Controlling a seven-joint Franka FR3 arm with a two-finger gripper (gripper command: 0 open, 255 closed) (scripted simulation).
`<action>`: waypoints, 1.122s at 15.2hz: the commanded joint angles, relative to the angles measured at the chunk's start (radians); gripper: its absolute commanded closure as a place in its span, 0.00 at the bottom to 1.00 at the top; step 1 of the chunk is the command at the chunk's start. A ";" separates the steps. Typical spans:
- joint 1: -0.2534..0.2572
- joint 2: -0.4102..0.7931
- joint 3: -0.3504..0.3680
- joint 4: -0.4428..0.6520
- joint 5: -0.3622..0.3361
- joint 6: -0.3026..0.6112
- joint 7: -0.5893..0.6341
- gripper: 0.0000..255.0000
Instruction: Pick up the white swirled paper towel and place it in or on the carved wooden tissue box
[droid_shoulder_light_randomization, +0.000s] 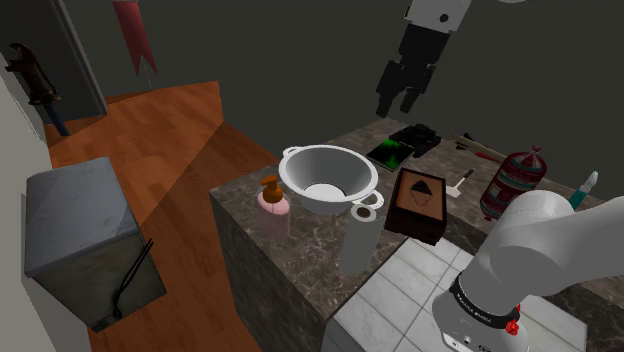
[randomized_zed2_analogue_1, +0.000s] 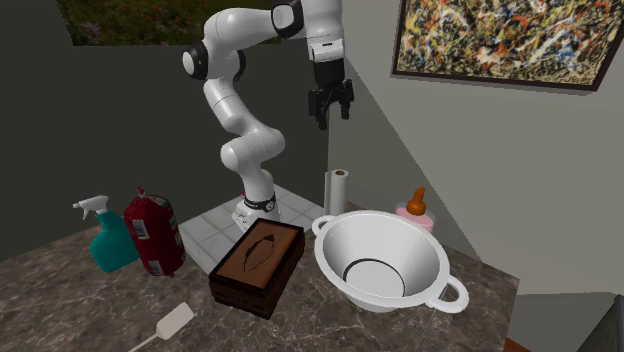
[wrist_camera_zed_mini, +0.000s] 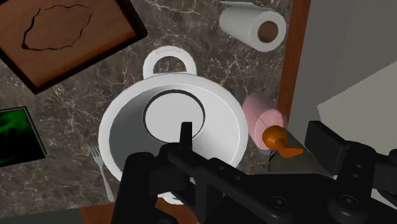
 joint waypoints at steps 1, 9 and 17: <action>0.000 0.000 0.000 0.000 0.000 0.000 0.000 0.00; 0.045 -0.014 0.115 -0.227 0.040 0.172 0.054 0.00; 0.104 0.051 0.243 -0.403 0.095 0.369 0.115 0.00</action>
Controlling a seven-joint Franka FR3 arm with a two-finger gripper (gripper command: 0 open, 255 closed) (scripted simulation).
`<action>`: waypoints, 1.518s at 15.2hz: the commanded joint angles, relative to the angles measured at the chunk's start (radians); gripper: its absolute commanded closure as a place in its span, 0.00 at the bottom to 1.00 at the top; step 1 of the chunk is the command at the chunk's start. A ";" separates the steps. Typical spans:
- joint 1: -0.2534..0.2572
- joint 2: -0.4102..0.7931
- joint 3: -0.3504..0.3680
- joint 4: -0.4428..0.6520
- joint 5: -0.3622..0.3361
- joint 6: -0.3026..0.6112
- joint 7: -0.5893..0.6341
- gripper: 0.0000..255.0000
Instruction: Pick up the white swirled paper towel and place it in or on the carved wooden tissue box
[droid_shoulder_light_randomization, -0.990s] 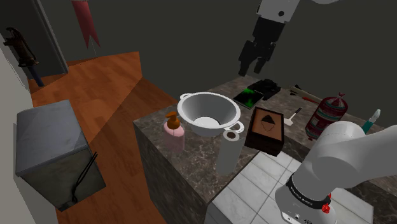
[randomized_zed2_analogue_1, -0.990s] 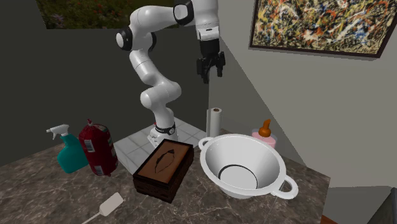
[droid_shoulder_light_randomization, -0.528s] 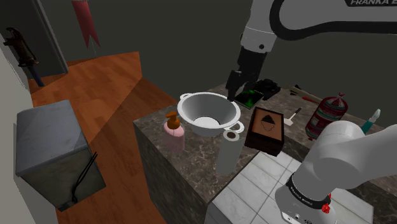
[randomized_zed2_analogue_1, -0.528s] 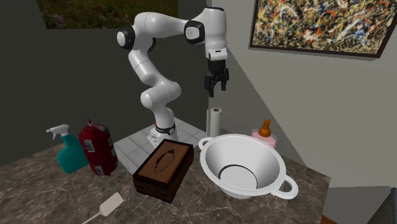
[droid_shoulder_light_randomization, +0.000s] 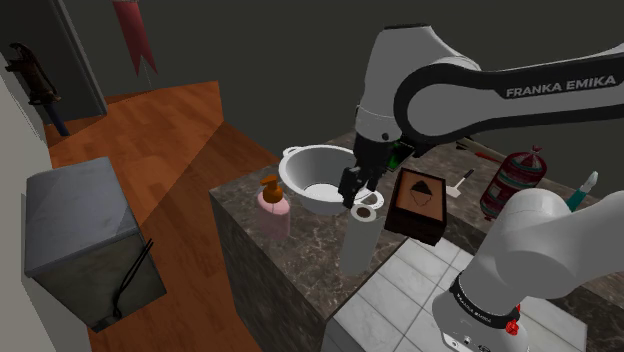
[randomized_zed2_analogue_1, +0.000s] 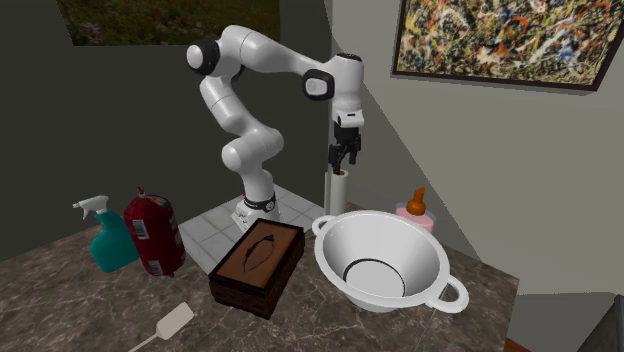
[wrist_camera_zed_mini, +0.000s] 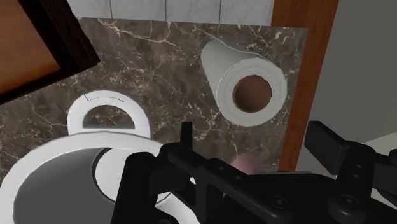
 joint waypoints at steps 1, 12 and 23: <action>0.009 0.019 0.022 -0.023 0.009 0.036 0.010 0.00; 0.015 0.061 0.043 -0.101 0.027 0.155 0.008 0.00; 0.015 0.061 0.043 -0.101 0.027 0.155 0.008 1.00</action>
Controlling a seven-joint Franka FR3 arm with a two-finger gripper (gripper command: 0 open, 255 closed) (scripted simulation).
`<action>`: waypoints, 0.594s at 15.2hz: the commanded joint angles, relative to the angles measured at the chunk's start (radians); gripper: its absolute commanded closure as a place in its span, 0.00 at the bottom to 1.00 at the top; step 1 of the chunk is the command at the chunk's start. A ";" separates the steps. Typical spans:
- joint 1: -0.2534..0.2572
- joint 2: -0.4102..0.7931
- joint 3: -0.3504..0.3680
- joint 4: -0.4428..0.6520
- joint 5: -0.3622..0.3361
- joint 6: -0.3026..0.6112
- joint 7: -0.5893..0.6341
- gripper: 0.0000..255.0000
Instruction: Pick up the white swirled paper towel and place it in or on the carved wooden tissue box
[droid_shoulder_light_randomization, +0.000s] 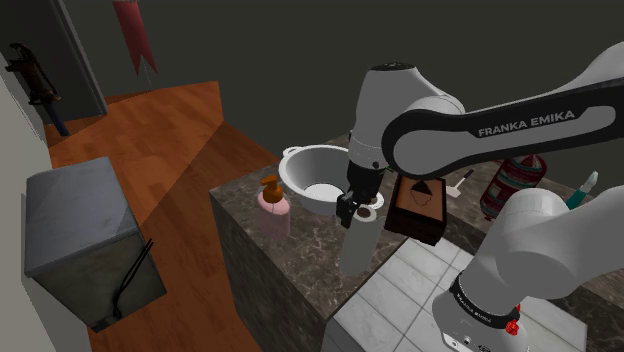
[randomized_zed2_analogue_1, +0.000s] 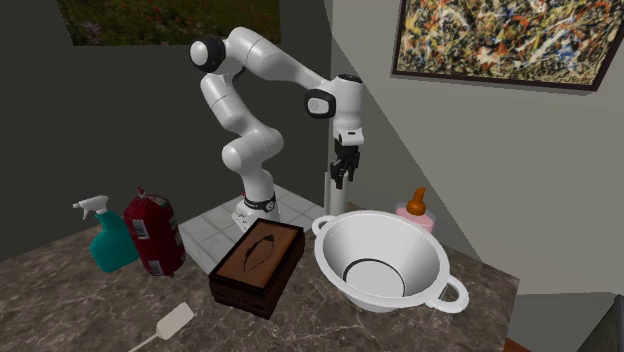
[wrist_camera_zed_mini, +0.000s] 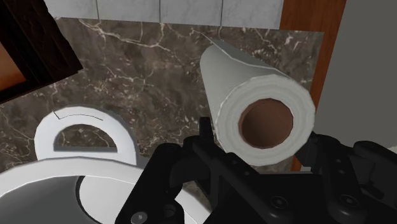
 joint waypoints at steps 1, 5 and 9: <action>0.000 0.000 0.000 0.000 0.000 0.000 0.000 1.00; -0.001 -0.013 -0.005 0.020 -0.005 -0.032 0.001 1.00; -0.004 -0.033 -0.016 0.062 -0.014 -0.095 0.003 1.00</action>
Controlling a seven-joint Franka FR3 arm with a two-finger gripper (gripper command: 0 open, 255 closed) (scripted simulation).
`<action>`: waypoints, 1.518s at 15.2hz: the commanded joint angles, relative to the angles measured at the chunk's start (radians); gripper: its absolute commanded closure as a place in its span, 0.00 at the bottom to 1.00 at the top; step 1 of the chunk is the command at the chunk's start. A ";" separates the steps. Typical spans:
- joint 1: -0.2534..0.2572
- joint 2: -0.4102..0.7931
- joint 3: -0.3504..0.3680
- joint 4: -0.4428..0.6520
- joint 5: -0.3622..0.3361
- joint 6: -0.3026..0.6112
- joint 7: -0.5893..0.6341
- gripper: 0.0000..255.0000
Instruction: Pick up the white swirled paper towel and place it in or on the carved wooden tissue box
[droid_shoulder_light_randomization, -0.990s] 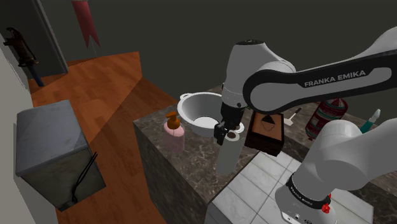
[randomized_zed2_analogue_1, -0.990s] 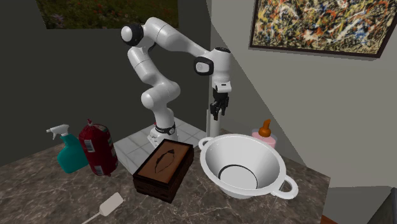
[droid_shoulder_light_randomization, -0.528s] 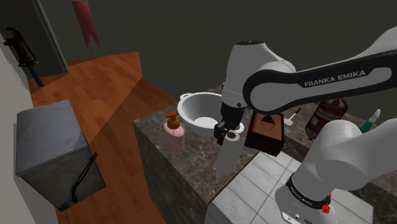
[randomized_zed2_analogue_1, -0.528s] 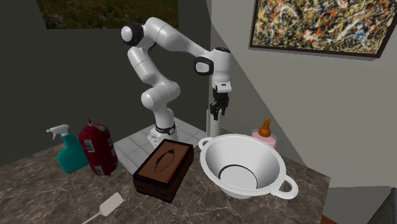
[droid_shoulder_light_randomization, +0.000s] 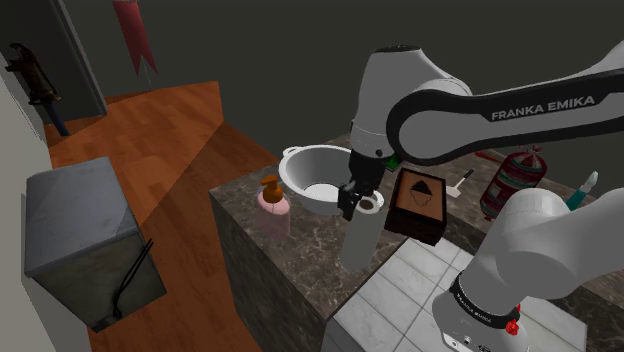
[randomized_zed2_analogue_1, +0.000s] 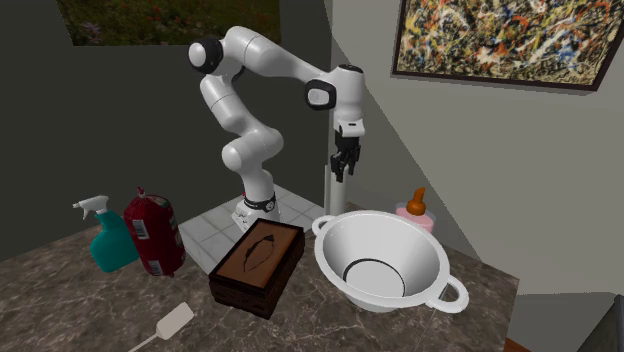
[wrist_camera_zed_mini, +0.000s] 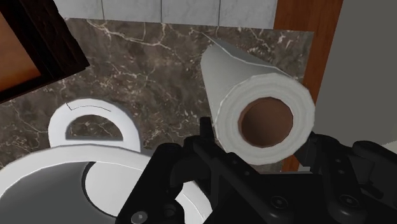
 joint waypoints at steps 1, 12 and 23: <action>-0.003 -0.009 -0.006 0.023 -0.006 -0.032 0.000 1.00; -0.011 -0.034 -0.032 0.155 -0.029 -0.189 0.005 1.00; -0.020 -0.027 -0.052 0.306 -0.049 -0.333 0.011 1.00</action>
